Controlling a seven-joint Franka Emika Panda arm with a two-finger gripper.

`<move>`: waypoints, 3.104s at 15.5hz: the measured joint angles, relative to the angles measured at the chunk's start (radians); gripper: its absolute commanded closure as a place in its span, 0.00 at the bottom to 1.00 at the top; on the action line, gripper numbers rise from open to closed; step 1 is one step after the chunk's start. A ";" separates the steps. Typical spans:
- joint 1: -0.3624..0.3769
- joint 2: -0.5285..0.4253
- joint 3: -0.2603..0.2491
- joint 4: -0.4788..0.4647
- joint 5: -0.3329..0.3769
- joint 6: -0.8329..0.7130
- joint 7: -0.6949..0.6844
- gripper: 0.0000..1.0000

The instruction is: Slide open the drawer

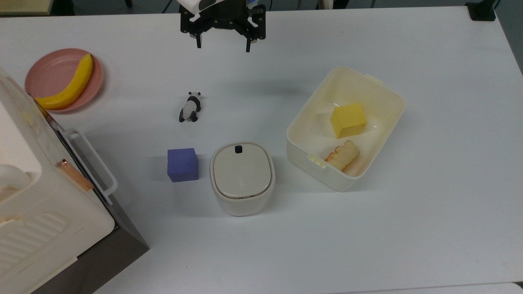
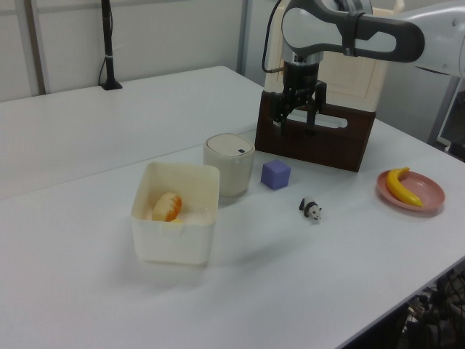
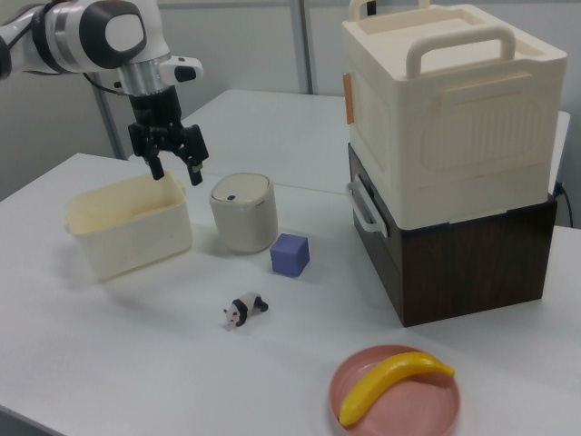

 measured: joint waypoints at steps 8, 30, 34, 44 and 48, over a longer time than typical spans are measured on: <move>-0.001 0.000 0.000 -0.004 0.021 0.000 0.000 0.00; -0.005 0.000 -0.001 -0.016 0.021 0.000 0.000 0.17; -0.005 0.000 -0.001 -0.018 0.034 0.000 -0.026 0.27; -0.015 0.000 -0.002 -0.023 0.052 0.000 -0.056 0.32; -0.015 0.001 -0.002 -0.023 0.052 0.000 -0.057 0.32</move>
